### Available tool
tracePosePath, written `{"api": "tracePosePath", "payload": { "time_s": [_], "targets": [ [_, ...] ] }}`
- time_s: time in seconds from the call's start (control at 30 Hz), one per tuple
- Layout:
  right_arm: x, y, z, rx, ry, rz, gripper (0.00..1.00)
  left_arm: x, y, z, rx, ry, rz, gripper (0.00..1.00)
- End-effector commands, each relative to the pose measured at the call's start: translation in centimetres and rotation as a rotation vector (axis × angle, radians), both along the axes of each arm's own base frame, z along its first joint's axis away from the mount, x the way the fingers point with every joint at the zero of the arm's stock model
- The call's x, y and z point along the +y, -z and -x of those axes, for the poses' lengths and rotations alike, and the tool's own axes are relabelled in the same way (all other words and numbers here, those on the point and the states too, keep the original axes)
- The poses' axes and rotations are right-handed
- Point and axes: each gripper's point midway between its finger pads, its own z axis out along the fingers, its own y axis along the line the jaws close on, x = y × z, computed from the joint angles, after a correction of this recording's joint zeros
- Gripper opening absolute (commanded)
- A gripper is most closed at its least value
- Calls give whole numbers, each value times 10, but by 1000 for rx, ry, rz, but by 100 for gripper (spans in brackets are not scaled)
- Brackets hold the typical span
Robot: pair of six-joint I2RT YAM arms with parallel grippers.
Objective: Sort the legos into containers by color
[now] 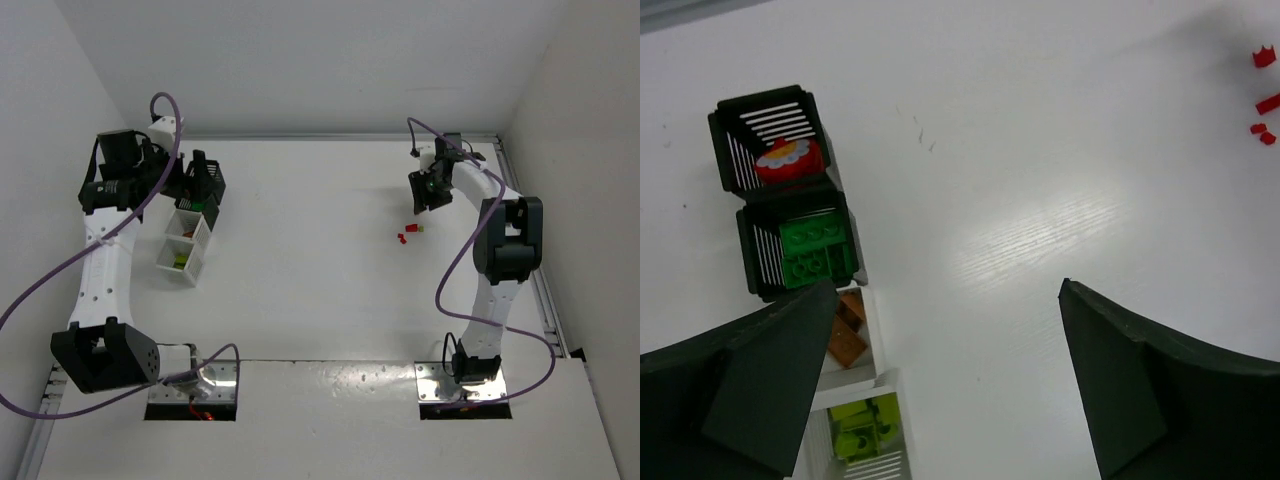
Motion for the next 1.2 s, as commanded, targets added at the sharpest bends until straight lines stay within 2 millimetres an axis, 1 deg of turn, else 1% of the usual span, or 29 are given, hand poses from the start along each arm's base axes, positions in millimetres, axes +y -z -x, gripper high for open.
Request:
{"api": "tracePosePath", "payload": {
  "time_s": [0.0, 0.03, 0.07, 0.1, 0.17, 0.2, 0.23, 0.27, 0.3, 0.33, 0.37, 0.4, 0.43, 0.53, 0.63, 0.67, 0.7, 0.73, 0.77, 0.8, 0.83, 0.9, 0.93, 0.97, 1.0, 1.07, 1.1, 1.13, 1.17],
  "targets": [
    [-3, -13, -27, -69, 115, -7, 46, 6, -30, -14, -116, -186, 24, 100],
    [4, -8, -26, -55, 114, -11, 46, 8, -29, -13, -130, -212, 15, 100],
    [3, -5, -28, -55, 143, -13, 46, 9, -34, -13, -151, -231, 23, 100],
    [8, -6, -32, -68, 147, -21, 46, 8, -42, -12, -169, -244, 53, 100],
    [7, 6, -32, -49, 172, -20, 46, 7, -46, -10, -177, -247, 61, 100],
    [3, 9, -35, -49, 196, 3, 46, 5, -46, -9, -184, -215, 55, 100],
    [2, 13, -34, -40, 196, 4, 46, 1, -49, -9, -193, -191, 64, 100],
    [3, 13, -38, -43, 207, -2, 46, 2, -49, -9, -196, -187, 57, 100],
    [6, 15, -40, -39, 214, -16, 46, -3, -49, -8, -195, -174, 58, 100],
    [6, 15, -43, -43, 214, -17, 46, -2, -51, -10, -203, -185, 62, 100],
    [6, 18, -45, -40, 214, -16, 46, -6, -47, -12, -188, -181, 74, 100],
    [6, 18, -45, -39, 224, -21, 45, -4, -43, -12, -179, -190, 71, 98],
    [7, 21, -47, -37, 236, -26, 45, -1, -44, -14, -185, -213, 73, 97],
    [-1, 29, -47, -33, 265, 12, 42, 4, -46, -16, -192, -244, 69, 95],
    [-3, 37, -48, -26, 281, 23, 37, 8, -45, -17, -193, -265, 61, 95],
    [-3, 35, -51, -34, 281, 22, 36, 8, -42, -19, -183, -265, 60, 94],
    [-3, 39, -52, -33, 281, 22, 36, 8, -42, -19, -183, -265, 60, 94],
    [-3, 39, -52, -33, 281, 22, 35, 8, -37, -19, -173, -266, 60, 94],
    [-4, 38, -54, -43, 285, 29, 35, 10, -37, -19, -173, -277, 56, 94],
    [-4, 43, -53, -35, 285, 30, 35, 10, -37, -19, -173, -277, 55, 94],
    [-6, 45, -55, -34, 289, 39, 35, 10, -29, -21, -153, -278, 55, 94],
    [-6, 49, -56, -34, 289, 39, 34, 13, -29, -21, -154, -295, 48, 94],
    [-6, 46, -60, -45, 289, 37, 34, 13, -25, -21, -145, -295, 48, 94],
    [-6, 51, -58, -36, 279, 43, 30, 13, -25, -21, -144, -295, 48, 94],
    [-5, 51, -58, -35, 266, 39, 25, 13, -25, -21, -144, -295, 48, 94],
    [-3, 51, -58, -34, 251, 29, 20, 13, -20, -20, -135, -295, 47, 94],
    [1, 46, -59, -41, 228, 13, 14, 13, -20, -20, -135, -295, 47, 94],
    [2, 50, -53, -20, 213, 8, 11, 12, -21, -20, -139, -279, 39, 94],
    [5, 38, -56, -43, 196, -8, 9, 9, -15, -19, -127, -263, 46, 95]
  ]
}}
